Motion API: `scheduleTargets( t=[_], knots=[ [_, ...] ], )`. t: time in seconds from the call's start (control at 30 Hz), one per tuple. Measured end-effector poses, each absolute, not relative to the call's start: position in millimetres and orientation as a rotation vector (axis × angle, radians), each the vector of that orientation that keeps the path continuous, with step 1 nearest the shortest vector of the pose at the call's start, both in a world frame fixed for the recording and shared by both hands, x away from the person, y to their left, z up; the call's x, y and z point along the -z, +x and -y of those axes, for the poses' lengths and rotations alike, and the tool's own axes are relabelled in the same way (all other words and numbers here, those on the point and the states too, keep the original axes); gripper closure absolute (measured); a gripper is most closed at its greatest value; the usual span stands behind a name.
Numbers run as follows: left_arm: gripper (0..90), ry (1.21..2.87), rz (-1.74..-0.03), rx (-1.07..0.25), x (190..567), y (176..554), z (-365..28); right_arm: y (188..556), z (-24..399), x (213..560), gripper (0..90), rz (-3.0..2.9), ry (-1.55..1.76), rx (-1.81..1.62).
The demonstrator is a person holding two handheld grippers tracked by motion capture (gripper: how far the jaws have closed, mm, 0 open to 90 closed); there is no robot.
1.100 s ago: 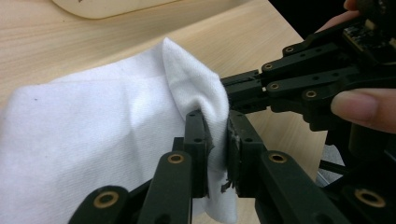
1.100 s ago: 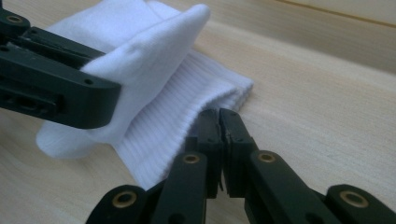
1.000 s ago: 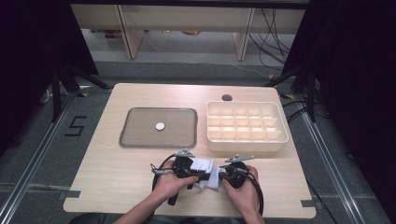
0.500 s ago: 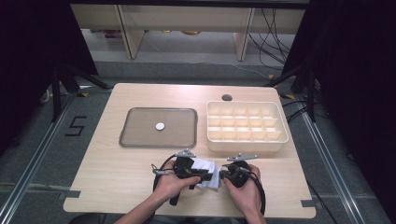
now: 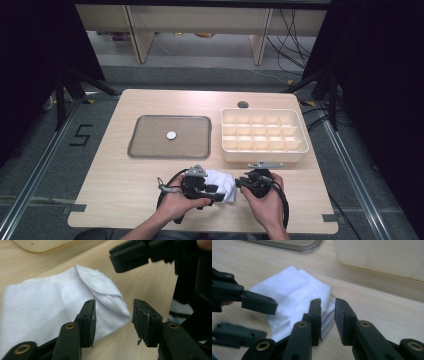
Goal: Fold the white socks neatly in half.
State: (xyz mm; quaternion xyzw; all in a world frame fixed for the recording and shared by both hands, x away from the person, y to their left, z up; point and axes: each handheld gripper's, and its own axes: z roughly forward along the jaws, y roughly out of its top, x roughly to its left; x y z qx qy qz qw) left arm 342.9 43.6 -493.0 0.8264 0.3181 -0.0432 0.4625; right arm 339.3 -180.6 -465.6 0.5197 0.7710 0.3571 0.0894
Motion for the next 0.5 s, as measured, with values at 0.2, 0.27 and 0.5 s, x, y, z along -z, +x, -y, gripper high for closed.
scheduleTargets(
  t=[0.2,0.27,0.5],
  knots=[
    [53.5,2.061,-0.765,0.104,501,338,-31,340,172,467,69.1,-2.343,1.624,-1.038],
    [58.4,2.074,-0.768,0.100,503,339,-29,341,171,467,67.4,-2.340,1.592,-1.075],
    [77.2,2.062,-0.824,0.174,508,344,-28,343,164,465,62.6,-2.347,1.616,-1.084]
  ],
)
